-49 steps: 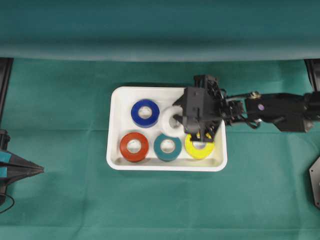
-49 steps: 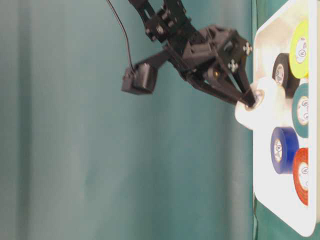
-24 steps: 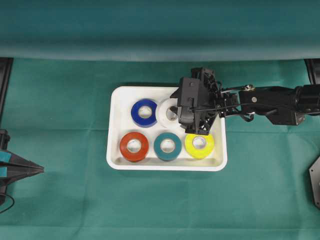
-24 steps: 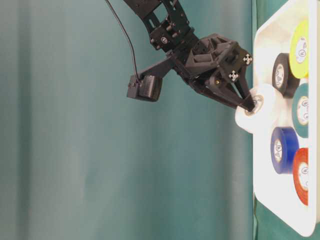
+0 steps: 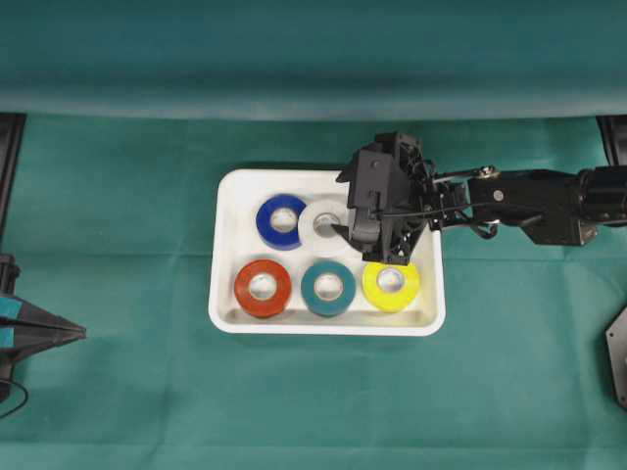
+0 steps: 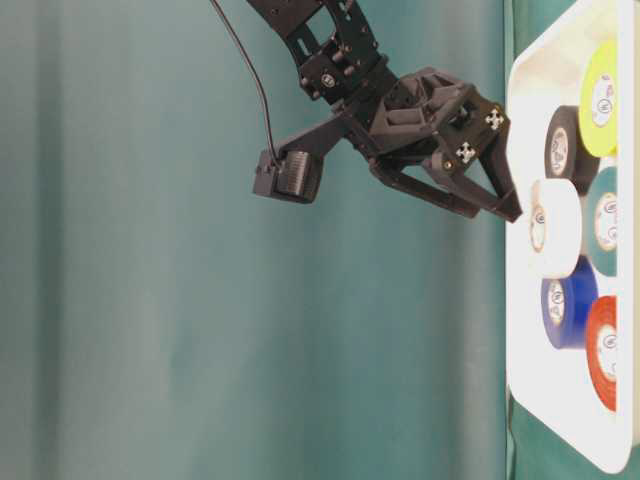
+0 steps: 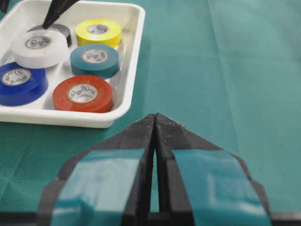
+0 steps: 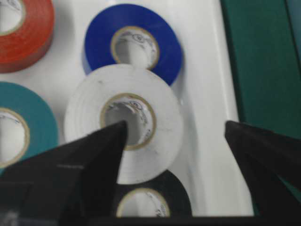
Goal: Put the tape into the white case with the right arm.
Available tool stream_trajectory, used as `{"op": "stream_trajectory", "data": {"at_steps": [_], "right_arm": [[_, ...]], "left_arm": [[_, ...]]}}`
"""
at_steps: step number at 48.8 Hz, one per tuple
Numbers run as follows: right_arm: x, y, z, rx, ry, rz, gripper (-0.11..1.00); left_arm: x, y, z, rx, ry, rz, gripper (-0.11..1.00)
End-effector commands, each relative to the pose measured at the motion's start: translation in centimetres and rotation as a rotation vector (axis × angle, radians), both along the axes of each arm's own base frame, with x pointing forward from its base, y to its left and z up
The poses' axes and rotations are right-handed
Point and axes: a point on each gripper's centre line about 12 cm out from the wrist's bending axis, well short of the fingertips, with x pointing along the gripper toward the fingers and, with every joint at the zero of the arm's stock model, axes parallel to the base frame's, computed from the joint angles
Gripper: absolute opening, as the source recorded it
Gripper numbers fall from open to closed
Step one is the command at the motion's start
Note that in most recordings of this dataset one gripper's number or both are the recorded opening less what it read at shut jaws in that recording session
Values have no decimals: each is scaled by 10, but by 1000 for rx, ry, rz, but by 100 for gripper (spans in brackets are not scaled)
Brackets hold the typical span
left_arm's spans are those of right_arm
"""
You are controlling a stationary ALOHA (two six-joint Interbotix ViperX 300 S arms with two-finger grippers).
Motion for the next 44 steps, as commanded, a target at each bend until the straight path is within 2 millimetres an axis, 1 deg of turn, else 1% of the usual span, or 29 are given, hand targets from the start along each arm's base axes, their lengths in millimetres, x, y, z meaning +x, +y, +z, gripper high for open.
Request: {"op": "stream_trajectory", "data": {"at_steps": [1, 3, 5, 9, 17, 34, 44], "right_arm": [[-1, 1, 14, -12, -31, 0, 70], [-4, 2, 14, -13, -29, 1, 65], [-7, 3, 14, -12, -29, 2, 63], [-15, 7, 14, -10, -22, 1, 64], [-39, 19, 15, -3, -11, 2, 64], [-93, 45, 22, -3, -20, -3, 64], [-125, 59, 21, -5, -29, -5, 63]], "left_arm": [[1, 0, 5, -1, -14, 2, 0], [1, 0, 5, -1, -15, 2, 0], [1, 0, 5, -1, -14, 2, 0], [1, 0, 4, -1, -12, 2, 0], [1, 0, 5, -1, -14, 2, 0], [1, 0, 5, -1, -14, 2, 0], [1, 0, 5, -1, -14, 2, 0]]}}
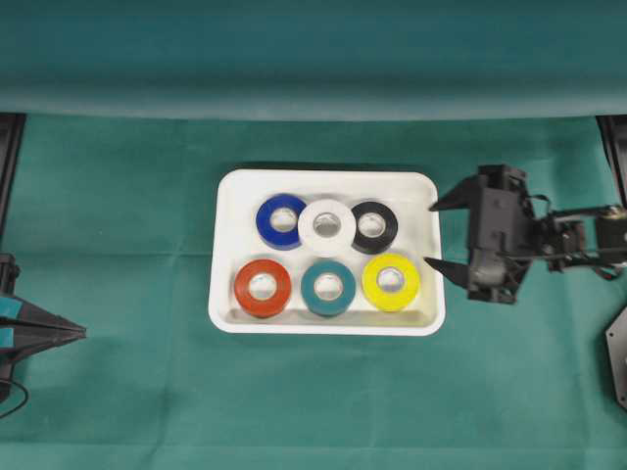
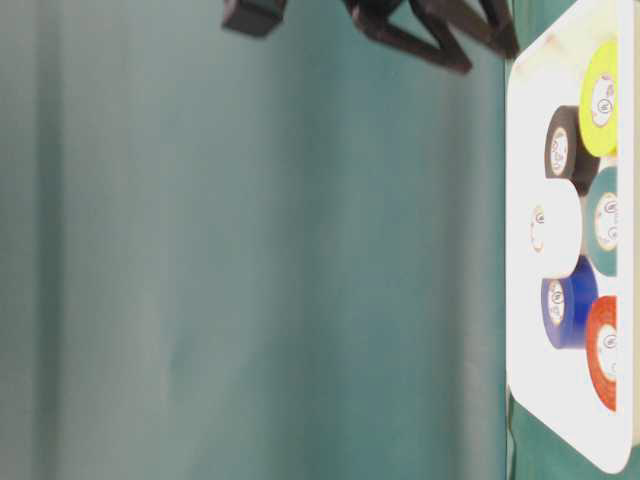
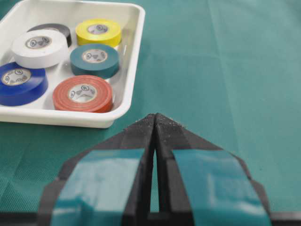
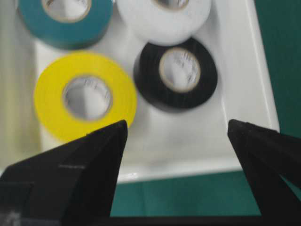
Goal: Put the tape into the white case with the right arm.
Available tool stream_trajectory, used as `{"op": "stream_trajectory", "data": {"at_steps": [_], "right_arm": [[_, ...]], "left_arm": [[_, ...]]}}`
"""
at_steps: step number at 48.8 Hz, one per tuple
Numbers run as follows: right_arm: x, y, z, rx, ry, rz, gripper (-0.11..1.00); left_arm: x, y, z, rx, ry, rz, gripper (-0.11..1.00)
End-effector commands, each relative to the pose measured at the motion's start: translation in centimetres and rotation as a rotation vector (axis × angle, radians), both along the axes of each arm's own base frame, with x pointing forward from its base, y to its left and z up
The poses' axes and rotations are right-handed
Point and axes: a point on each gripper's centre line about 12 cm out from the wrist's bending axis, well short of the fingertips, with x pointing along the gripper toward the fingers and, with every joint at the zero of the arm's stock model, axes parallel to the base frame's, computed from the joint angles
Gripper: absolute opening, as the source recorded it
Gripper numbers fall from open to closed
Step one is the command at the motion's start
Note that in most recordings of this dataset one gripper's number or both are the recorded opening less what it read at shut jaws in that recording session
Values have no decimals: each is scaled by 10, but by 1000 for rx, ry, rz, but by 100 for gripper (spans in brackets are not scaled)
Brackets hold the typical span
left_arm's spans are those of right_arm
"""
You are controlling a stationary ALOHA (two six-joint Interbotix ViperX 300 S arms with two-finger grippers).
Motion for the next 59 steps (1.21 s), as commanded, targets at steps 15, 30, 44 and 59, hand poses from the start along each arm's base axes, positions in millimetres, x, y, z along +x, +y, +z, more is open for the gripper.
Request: {"op": "stream_trajectory", "data": {"at_steps": [15, 30, 44, 59], "right_arm": [[-42, 21, 1, -9, -41, -3, 63], [-56, 28, 4, -8, -81, -11, 63], [-51, 43, 4, 0, -90, 64, 63], [-57, 82, 1, 12, -108, 218, 63]], "left_arm": [[1, 0, 5, -1, -15, 2, 0], [2, 0, 6, -1, -17, 2, 0], [2, 0, 7, -1, -18, 2, 0], [2, 0, 8, -2, -22, 2, 0]]}}
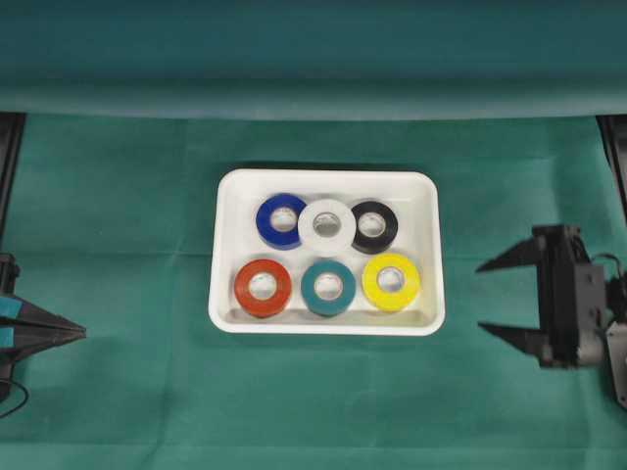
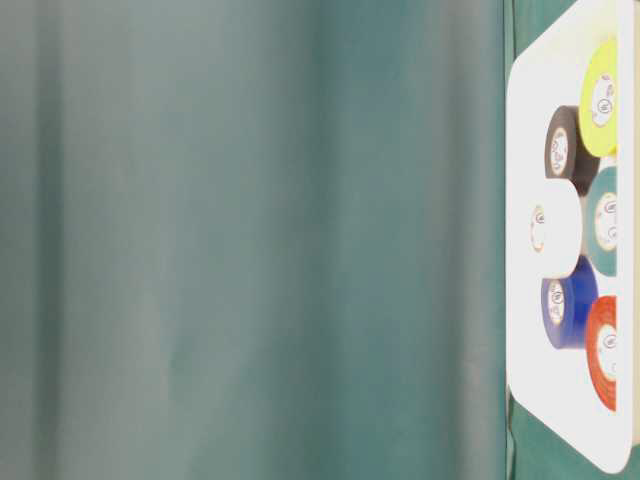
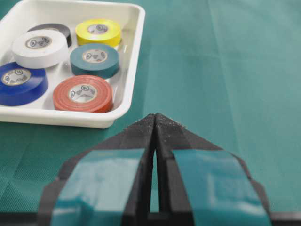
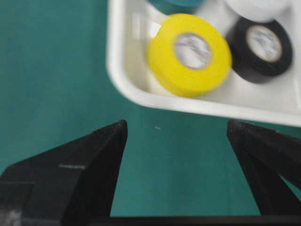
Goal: Put the tape into the white case with the right arm.
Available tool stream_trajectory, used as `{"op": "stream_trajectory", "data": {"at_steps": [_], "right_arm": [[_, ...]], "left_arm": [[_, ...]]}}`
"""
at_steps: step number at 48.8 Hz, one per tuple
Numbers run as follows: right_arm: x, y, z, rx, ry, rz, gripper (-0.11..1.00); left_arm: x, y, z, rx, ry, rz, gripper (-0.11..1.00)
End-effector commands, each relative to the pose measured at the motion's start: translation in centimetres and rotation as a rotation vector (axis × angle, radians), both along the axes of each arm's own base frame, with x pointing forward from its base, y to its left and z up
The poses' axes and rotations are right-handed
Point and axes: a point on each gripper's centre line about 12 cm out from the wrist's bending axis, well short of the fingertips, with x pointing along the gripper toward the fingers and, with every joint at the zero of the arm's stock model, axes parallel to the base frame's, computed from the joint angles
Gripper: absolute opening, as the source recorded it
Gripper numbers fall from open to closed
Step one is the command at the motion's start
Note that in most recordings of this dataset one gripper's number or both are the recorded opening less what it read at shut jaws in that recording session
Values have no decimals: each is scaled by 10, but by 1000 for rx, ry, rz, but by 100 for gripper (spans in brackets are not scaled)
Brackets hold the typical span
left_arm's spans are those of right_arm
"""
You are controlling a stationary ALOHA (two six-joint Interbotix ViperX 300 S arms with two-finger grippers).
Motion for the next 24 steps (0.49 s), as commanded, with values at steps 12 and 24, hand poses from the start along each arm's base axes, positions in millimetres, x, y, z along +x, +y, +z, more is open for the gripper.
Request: {"op": "stream_trajectory", "data": {"at_steps": [12, 24], "right_arm": [[-16, 27, 7, 45, -88, 80, 62], [-29, 33, 1, 62, -94, 83, 62]], "left_arm": [[2, 0, 7, -2, -20, 2, 0], [1, 0, 6, -2, -18, 2, 0]]}}
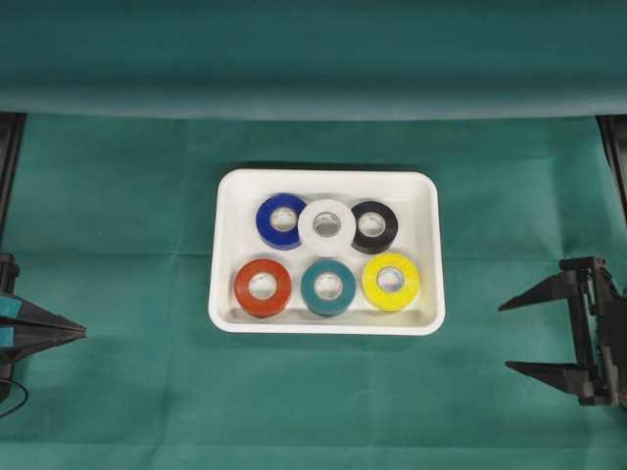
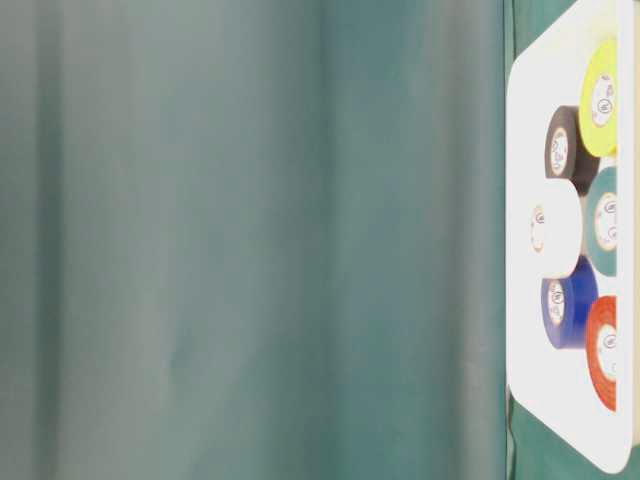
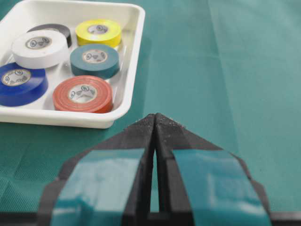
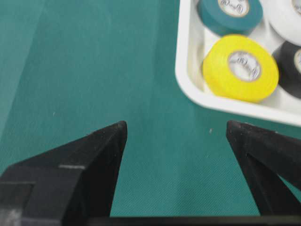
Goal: Put the tape into the white case with the right arm.
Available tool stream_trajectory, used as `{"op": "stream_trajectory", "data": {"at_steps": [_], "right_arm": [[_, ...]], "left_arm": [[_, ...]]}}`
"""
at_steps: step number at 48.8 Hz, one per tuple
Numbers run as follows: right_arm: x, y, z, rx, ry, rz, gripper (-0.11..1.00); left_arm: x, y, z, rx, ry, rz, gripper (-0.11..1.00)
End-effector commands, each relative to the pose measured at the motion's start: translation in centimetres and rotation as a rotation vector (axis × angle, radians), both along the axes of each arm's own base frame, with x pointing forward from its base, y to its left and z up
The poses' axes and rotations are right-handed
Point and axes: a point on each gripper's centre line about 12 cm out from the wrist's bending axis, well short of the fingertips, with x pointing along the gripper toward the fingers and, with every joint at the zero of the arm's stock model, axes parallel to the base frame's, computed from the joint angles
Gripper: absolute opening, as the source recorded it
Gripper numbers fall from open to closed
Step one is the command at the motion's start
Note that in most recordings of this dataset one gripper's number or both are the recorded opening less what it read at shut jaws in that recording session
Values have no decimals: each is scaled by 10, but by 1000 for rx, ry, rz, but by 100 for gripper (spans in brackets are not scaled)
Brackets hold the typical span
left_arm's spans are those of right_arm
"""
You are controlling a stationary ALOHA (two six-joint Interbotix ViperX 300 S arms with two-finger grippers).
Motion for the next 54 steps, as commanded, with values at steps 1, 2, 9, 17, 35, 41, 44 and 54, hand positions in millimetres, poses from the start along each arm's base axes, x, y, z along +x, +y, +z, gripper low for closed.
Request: {"op": "stream_trajectory", "data": {"at_steps": [1, 2, 9, 17, 35, 41, 44, 54], "right_arm": [[0, 1, 2, 8, -7, 2, 62], [0, 2, 1, 10, -5, 2, 62], [-1, 3, -1, 21, 0, 0, 62], [-1, 3, -1, 28, 1, -3, 62], [-5, 1, 10, 14, -56, -21, 62], [-12, -2, 15, 1, -90, -41, 62], [-15, -3, 16, -5, -102, -52, 62], [-23, -4, 19, -5, -146, -67, 62]], "left_arm": [[2, 1, 6, -2, -18, 4, 0], [1, 1, 6, -2, -18, 4, 0], [2, 1, 7, -2, -25, 4, 0], [1, 1, 6, -20, -25, 5, 0], [1, 0, 1, -36, -14, 7, 0], [0, 0, 1, -36, -15, 7, 0], [1, 0, 1, -36, -14, 7, 0], [1, 0, 1, -36, -14, 7, 0]]}}
